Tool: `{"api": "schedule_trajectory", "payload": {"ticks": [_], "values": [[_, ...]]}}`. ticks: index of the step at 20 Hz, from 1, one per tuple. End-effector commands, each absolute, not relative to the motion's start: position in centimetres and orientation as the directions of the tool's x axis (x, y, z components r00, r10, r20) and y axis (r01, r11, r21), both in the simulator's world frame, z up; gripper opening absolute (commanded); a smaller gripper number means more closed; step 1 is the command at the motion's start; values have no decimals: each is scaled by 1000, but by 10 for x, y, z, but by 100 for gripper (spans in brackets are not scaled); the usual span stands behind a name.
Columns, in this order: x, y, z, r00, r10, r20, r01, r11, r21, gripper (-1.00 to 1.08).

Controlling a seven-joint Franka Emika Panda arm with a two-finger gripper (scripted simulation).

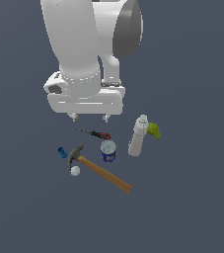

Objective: Pick up a designated object from a clutter of objects.

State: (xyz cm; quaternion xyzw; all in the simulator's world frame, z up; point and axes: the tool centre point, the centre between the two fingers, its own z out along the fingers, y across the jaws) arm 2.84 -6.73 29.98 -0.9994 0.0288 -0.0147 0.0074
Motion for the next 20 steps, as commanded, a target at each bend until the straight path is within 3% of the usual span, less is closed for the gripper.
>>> {"api": "schedule_trajectory", "payload": {"ticks": [1, 20], "values": [[37, -74, 285, 999, -38, 27, -38, -999, -14, 100], [94, -147, 118, 987, 160, 6, 160, -987, -3, 100]]}}
